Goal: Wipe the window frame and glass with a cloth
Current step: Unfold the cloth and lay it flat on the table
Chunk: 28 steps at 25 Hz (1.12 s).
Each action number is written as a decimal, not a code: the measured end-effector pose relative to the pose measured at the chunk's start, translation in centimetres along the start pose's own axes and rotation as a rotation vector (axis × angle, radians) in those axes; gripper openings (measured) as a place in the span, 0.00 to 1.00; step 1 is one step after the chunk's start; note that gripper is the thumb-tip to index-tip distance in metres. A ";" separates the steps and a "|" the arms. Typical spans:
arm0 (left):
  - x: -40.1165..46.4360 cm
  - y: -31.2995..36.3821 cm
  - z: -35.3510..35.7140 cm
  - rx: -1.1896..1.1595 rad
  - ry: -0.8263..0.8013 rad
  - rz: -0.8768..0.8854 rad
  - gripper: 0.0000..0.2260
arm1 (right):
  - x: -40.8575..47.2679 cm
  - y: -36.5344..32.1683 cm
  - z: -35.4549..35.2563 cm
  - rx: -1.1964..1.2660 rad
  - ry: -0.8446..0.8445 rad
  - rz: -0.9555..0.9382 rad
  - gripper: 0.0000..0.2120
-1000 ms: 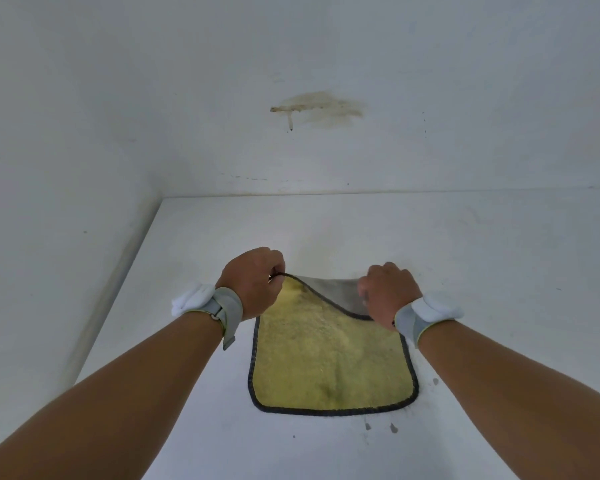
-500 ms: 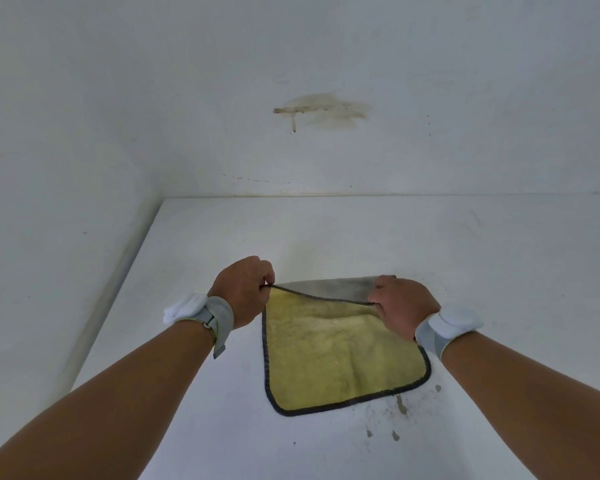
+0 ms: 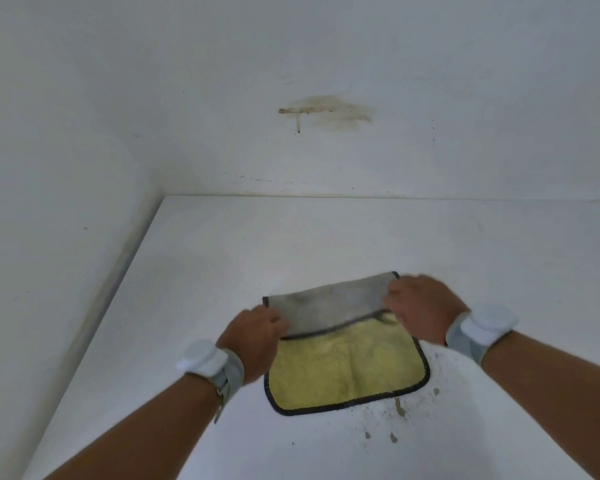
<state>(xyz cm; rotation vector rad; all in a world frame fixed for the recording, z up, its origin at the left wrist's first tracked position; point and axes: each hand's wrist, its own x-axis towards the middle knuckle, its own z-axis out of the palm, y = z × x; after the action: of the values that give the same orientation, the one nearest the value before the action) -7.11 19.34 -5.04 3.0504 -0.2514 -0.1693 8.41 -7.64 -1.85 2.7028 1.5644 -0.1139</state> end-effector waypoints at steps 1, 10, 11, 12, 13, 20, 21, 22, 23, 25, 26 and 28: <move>-0.6 0.4 0.9 0.058 -0.077 0.004 0.12 | -1.0 -0.6 1.0 0.016 -0.132 0.018 0.06; 3.3 0.5 -1.9 0.032 -0.032 -0.323 0.15 | -1.2 -0.4 2.9 0.179 -0.124 0.257 0.16; 3.8 0.4 -1.9 -0.038 -0.055 -0.446 0.17 | -1.2 -0.4 3.0 0.171 -0.089 0.271 0.18; 4.2 0.0 -1.7 -0.126 -0.092 -0.583 0.19 | -1.1 -0.5 3.0 0.159 -0.062 0.268 0.19; 4.4 -0.4 -1.4 -0.228 -0.127 -0.703 0.21 | -0.9 -0.6 3.1 0.118 -0.049 0.245 0.16; 5.0 -2.1 0.2 -0.536 0.001 -0.842 0.19 | -1.1 -1.0 3.2 0.068 -0.046 0.104 0.07; 5.0 -2.3 -0.1 -0.483 -0.015 -0.814 0.20 | -1.3 -1.2 3.3 0.107 -0.093 0.107 0.03; 5.1 -2.4 -0.3 -0.398 -0.034 -0.770 0.21 | -1.3 -1.2 3.2 0.133 -0.155 0.140 0.07; 5.3 -2.4 -0.6 -0.301 -0.046 -0.705 0.22 | -0.9 -1.2 2.5 0.175 -0.192 0.185 0.11; 6.3 -2.0 -0.9 -0.167 -0.055 -0.539 0.24 | 0.9 -0.5 1.5 0.237 -0.132 0.265 0.13; 7.0 -1.7 -1.1 -0.132 -0.075 -0.450 0.24 | 1.9 -0.1 1.1 0.241 -0.103 0.285 0.14; 8.6 -1.2 -1.2 -0.078 -0.173 -0.328 0.25 | 4.1 0.8 0.6 0.226 -0.154 0.313 0.20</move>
<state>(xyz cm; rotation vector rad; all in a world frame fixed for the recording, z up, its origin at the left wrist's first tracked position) 1.70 19.19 -4.86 2.9775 0.2437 -0.4510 11.09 -4.50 -2.79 2.9833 1.1348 -0.5061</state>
